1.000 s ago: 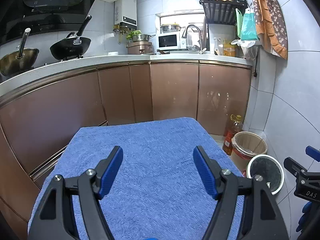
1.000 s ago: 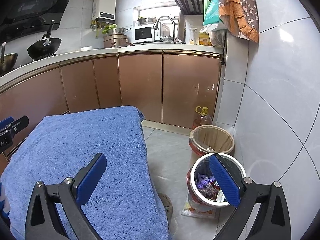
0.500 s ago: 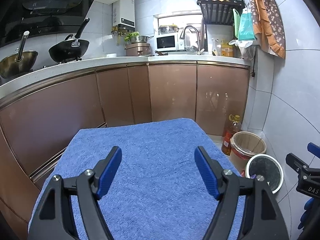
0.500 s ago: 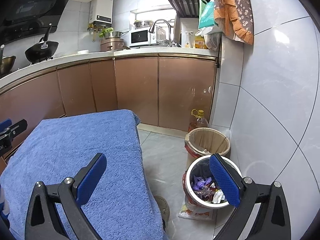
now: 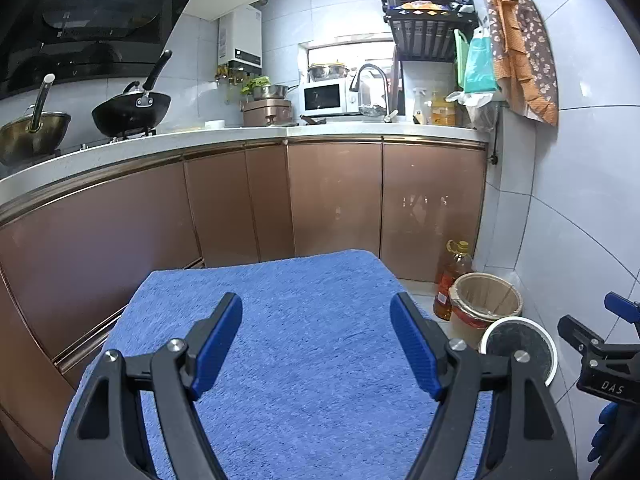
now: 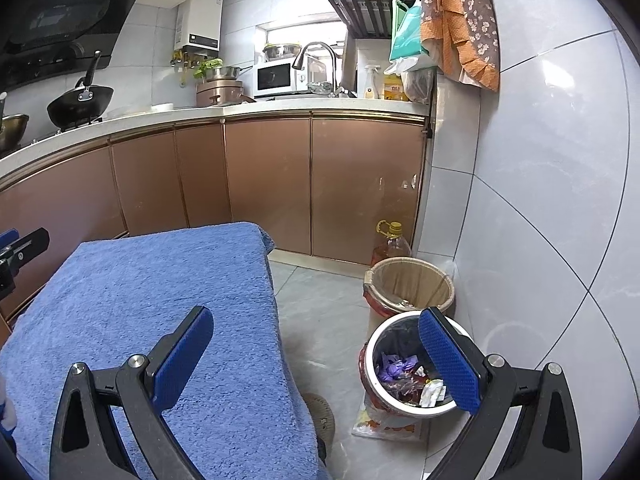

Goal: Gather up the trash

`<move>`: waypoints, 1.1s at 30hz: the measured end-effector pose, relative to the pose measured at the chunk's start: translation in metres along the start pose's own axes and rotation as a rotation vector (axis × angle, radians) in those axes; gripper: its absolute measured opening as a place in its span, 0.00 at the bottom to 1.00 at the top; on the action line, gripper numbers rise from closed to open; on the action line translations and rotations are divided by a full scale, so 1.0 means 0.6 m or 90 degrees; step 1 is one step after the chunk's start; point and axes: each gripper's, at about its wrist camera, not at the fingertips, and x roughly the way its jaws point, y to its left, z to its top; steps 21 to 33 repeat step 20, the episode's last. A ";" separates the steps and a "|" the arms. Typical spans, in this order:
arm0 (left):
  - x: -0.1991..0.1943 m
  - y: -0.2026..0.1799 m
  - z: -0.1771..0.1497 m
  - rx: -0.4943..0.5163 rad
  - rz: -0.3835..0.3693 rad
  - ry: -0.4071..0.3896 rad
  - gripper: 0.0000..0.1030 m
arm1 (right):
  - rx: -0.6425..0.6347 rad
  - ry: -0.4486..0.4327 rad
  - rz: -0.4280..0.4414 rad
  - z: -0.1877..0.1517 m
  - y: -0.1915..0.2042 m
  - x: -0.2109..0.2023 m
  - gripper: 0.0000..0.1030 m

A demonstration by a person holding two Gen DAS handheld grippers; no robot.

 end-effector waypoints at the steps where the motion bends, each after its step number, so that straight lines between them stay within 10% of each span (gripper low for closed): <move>1: -0.001 -0.003 0.001 0.003 -0.004 0.000 0.73 | 0.001 0.000 -0.001 0.000 -0.001 -0.001 1.00; 33: -0.019 -0.030 0.009 0.022 -0.017 -0.011 0.73 | 0.007 -0.012 -0.010 0.002 -0.011 -0.012 1.00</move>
